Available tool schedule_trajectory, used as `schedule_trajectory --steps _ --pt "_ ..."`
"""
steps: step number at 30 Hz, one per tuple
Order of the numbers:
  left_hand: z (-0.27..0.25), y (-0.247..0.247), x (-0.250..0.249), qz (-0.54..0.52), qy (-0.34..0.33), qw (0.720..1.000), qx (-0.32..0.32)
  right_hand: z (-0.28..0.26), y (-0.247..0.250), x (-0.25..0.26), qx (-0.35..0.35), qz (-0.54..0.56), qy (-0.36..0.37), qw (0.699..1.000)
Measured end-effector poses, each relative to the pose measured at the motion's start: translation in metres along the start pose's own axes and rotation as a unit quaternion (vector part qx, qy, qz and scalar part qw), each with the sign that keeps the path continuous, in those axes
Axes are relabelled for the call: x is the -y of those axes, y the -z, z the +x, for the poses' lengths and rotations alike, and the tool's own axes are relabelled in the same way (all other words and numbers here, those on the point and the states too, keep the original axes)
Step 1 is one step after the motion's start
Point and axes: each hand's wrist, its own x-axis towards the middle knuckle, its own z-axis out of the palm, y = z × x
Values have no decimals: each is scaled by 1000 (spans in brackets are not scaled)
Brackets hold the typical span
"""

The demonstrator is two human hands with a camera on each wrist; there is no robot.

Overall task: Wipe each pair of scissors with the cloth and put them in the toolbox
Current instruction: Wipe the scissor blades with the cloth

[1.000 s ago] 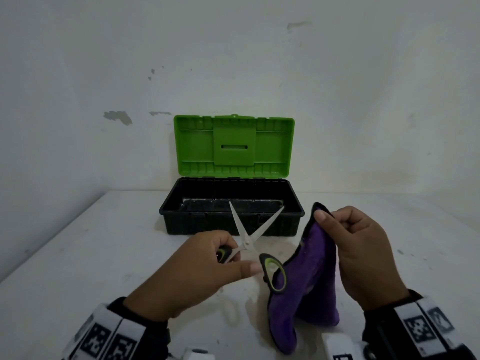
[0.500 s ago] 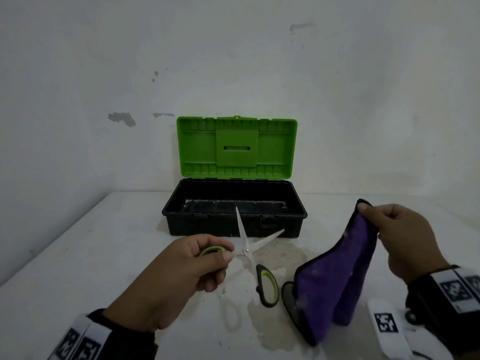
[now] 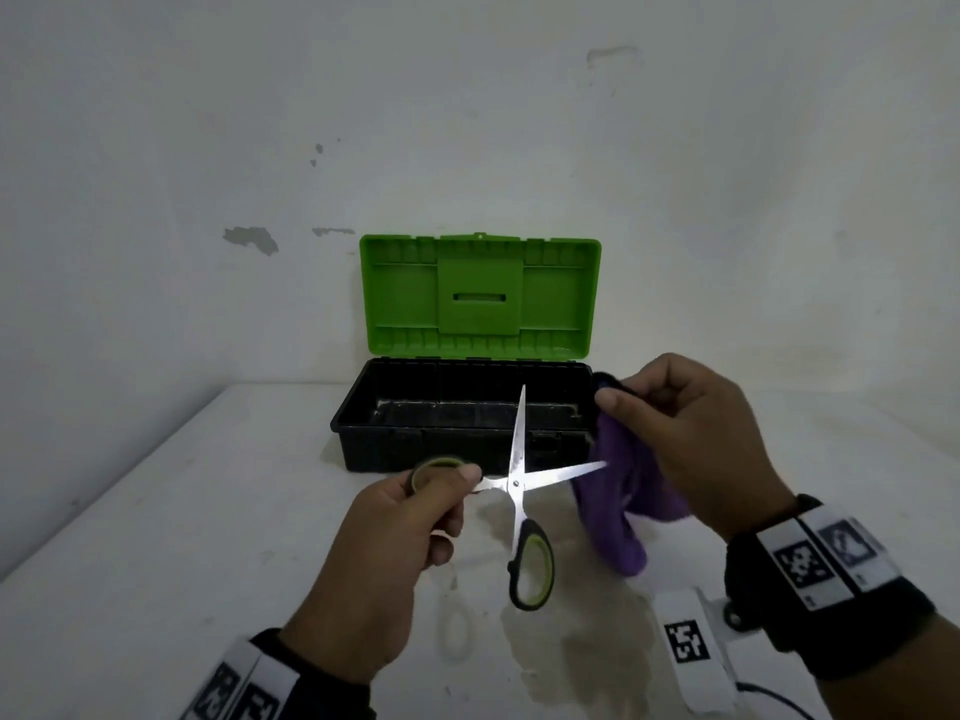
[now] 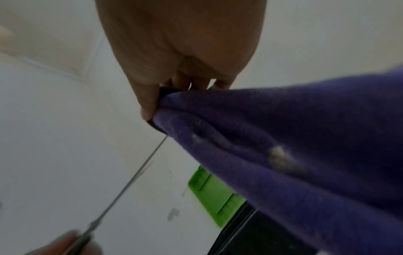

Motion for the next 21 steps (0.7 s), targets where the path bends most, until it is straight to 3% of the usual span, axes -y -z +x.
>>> schedule_trajectory --steps 3,6,11,16,21 --pt "2 -6 3 -59 17 998 -22 -17 -9 7 50 87 -14 995" --pt "1 -13 4 -102 45 994 -18 -31 -17 11 103 36 21 994" --pt "-3 -22 5 -85 31 995 -36 -46 -23 13 144 -32 70 987" --pt "-2 -26 5 -35 -35 997 -57 -60 -32 24 167 -70 73 981" --pt "-4 -33 6 -24 -114 992 -55 -68 -45 23 103 -53 60 991"
